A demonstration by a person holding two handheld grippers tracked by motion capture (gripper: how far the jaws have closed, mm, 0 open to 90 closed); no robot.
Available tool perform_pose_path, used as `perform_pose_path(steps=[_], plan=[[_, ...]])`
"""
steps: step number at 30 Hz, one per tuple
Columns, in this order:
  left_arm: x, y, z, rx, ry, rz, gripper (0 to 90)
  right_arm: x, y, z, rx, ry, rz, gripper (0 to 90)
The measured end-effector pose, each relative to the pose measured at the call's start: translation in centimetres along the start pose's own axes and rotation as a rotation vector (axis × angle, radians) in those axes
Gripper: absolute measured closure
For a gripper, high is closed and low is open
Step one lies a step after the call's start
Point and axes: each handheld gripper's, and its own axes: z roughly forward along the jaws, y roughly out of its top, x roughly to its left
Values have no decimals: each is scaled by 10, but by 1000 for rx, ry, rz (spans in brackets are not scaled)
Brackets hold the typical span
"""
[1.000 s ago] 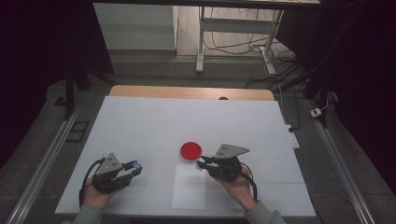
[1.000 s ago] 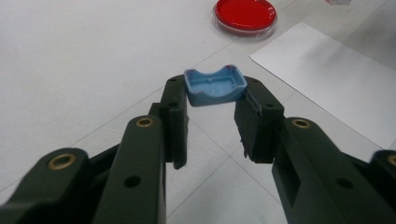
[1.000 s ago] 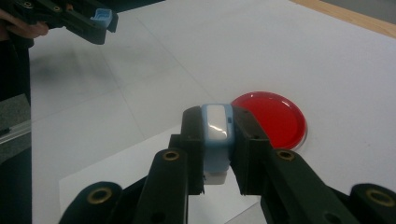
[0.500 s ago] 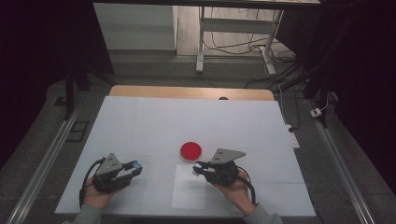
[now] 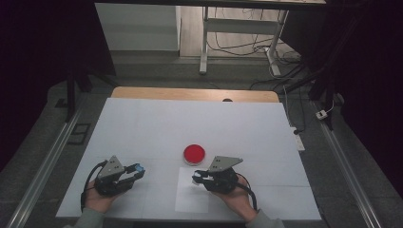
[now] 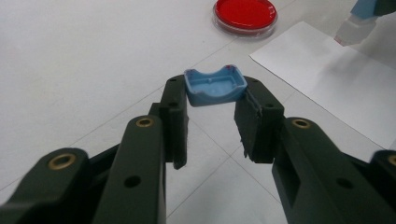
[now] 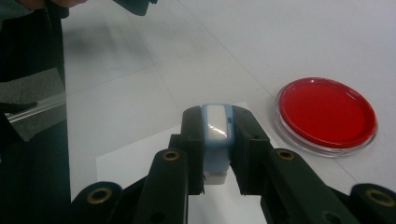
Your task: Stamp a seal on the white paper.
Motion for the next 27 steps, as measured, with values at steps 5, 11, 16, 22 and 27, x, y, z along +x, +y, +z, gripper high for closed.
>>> perform_pose_path(steps=[5, 11, 16, 22, 27], plan=[[0, 0, 0, 0, 0, 0, 649, 1, -1, 4, 13, 2, -5, 752], [0, 0, 1, 2, -1, 1, 649, 3, -2, 7, 25, 6, -15, 752], [0, 0, 0, 1, 0, 0, 649, 3, -3, 10, 31, 6, -21, 752], [0, 0, 0, 2, -1, 1, 649, 4, -3, 14, 42, 6, -24, 752], [0, 0, 1, 3, -3, 2, 649, 3, -4, 16, 47, 5, -24, 752]])
